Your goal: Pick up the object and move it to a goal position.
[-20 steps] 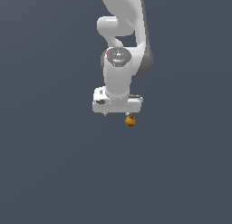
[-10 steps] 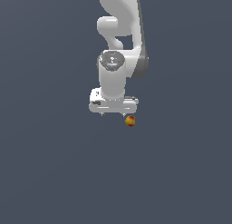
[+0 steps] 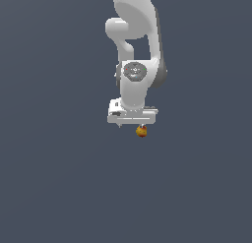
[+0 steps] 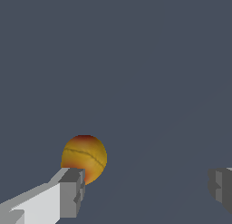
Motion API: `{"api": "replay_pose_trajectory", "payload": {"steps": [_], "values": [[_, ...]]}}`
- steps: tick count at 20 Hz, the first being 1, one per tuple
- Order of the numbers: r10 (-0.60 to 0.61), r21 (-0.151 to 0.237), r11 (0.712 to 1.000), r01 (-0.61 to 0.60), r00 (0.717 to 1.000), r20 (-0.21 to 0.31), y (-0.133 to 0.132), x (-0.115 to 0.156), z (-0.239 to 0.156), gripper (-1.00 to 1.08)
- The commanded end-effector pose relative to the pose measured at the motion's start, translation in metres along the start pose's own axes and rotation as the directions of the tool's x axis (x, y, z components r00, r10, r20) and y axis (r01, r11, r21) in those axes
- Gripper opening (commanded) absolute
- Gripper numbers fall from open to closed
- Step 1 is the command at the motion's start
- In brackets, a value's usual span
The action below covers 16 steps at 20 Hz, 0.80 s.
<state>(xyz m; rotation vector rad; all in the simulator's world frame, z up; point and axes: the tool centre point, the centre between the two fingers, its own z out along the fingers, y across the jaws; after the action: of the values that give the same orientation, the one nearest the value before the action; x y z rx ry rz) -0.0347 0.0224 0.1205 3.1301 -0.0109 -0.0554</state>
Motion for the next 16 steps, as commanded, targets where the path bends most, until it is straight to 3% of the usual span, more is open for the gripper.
{"api": "replay_pose_trajectory", "payload": {"steps": [1, 8, 16], "values": [[-0.01, 0.002, 1.0, 0.01, 1.0, -0.01, -0.014, -0.006, 0.011, 1.0], [-0.029, 0.008, 1.0, 0.029, 0.999, -0.03, -0.041, -0.02, 0.032, 1.0], [-0.034, 0.01, 0.999, 0.034, 0.999, -0.034, -0.047, -0.024, 0.037, 1.0]]}}
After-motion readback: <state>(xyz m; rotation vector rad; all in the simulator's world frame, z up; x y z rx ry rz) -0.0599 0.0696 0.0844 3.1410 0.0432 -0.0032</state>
